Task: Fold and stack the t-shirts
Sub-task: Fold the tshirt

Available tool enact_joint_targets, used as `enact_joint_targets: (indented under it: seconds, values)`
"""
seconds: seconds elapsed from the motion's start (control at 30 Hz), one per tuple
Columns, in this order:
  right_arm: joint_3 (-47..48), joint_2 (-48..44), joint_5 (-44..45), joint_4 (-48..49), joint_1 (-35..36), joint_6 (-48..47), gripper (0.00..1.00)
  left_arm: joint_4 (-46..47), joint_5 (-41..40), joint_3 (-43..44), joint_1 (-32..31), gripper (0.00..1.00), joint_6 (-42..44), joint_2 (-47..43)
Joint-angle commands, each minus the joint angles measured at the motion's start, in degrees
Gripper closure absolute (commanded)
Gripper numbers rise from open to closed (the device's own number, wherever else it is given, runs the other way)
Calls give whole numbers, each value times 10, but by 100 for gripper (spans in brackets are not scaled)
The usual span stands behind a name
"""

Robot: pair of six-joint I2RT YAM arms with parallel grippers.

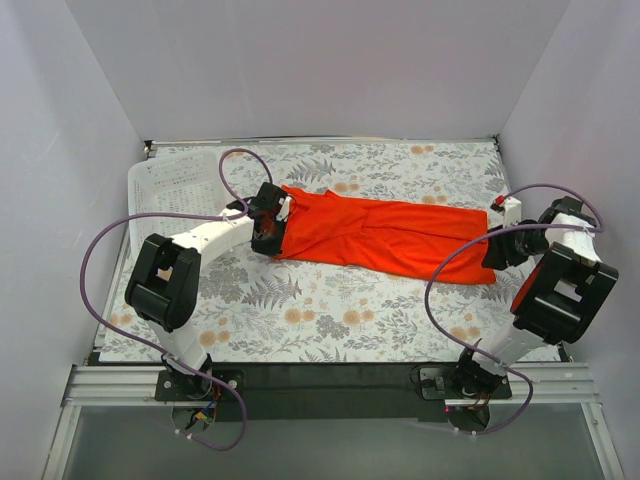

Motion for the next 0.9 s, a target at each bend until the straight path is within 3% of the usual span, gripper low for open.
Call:
enact_joint_targets:
  seconds: [0.0, 0.47, 0.87]
  values:
    - [50, 21, -54, -26, -21, -9, 55, -2, -7, -6, 1, 100, -6, -3]
    - [110, 101, -99, -16, -21, 63, 55, 3, 6, -23, 2, 100, -19, -3]
    - [74, 128, -11, 113, 7, 157, 58, 12, 26, -30, 18, 100, -20, -2]
